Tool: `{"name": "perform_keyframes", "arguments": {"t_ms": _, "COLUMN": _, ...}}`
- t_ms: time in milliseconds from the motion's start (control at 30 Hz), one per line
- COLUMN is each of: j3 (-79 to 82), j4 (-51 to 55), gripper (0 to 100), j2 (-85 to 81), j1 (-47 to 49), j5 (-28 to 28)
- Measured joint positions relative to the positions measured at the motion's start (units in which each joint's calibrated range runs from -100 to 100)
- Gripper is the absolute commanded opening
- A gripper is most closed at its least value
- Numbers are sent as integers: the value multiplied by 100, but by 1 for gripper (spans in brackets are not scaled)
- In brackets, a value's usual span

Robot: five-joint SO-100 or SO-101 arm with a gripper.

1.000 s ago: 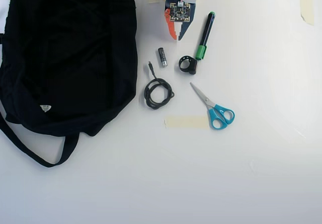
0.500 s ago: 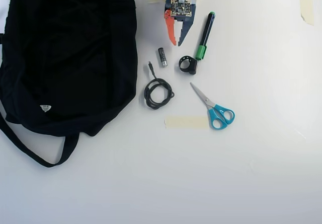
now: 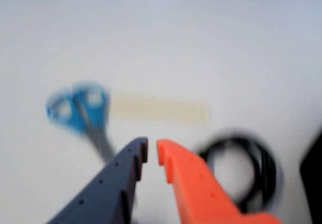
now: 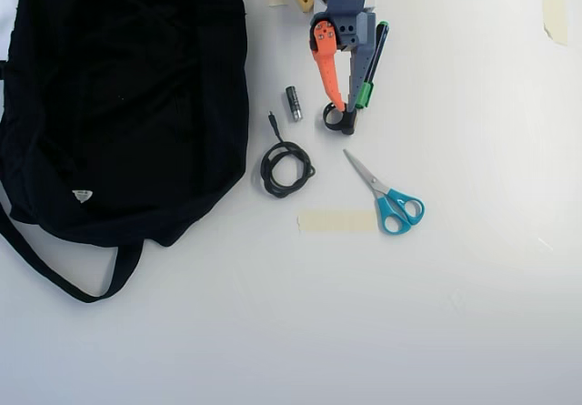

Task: Put the cable into the black bag

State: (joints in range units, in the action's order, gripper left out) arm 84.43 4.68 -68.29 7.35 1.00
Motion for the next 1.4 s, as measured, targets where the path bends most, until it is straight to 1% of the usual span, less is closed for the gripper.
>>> {"name": "perform_keyframes", "arguments": {"t_ms": 133, "j3": -283, "j4": -1838, "gripper": 2, "j2": 1096, "j1": 22, "j5": 0}}
{"name": "perform_keyframes", "arguments": {"t_ms": 233, "j3": -810, "j4": -2860, "gripper": 2, "j2": 2034, "j1": 22, "j5": 0}}
{"name": "perform_keyframes", "arguments": {"t_ms": 333, "j3": -1659, "j4": -3134, "gripper": 2, "j2": 2980, "j1": 22, "j5": 0}}
{"name": "perform_keyframes", "arguments": {"t_ms": 467, "j3": -3003, "j4": -3186, "gripper": 2, "j2": 4168, "j1": 22, "j5": 5}}
{"name": "perform_keyframes", "arguments": {"t_ms": 533, "j3": -3608, "j4": -3126, "gripper": 2, "j2": 4691, "j1": 22, "j5": 10}}
{"name": "perform_keyframes", "arguments": {"t_ms": 600, "j3": -4230, "j4": -2851, "gripper": 2, "j2": 5164, "j1": 22, "j5": 20}}
{"name": "perform_keyframes", "arguments": {"t_ms": 767, "j3": -5786, "j4": -1760, "gripper": 2, "j2": 5986, "j1": 22, "j5": 20}}
{"name": "perform_keyframes", "arguments": {"t_ms": 900, "j3": -7178, "j4": -584, "gripper": 2, "j2": 6700, "j1": 22, "j5": 20}}
{"name": "perform_keyframes", "arguments": {"t_ms": 1000, "j3": -7964, "j4": 34, "gripper": 2, "j2": 7024, "j1": 15, "j5": 20}}
{"name": "perform_keyframes", "arguments": {"t_ms": 1100, "j3": -8255, "j4": 206, "gripper": 2, "j2": 7165, "j1": 15, "j5": 20}}
{"name": "perform_keyframes", "arguments": {"t_ms": 1400, "j3": -8270, "j4": 386, "gripper": 2, "j2": 7181, "j1": -15, "j5": 20}}
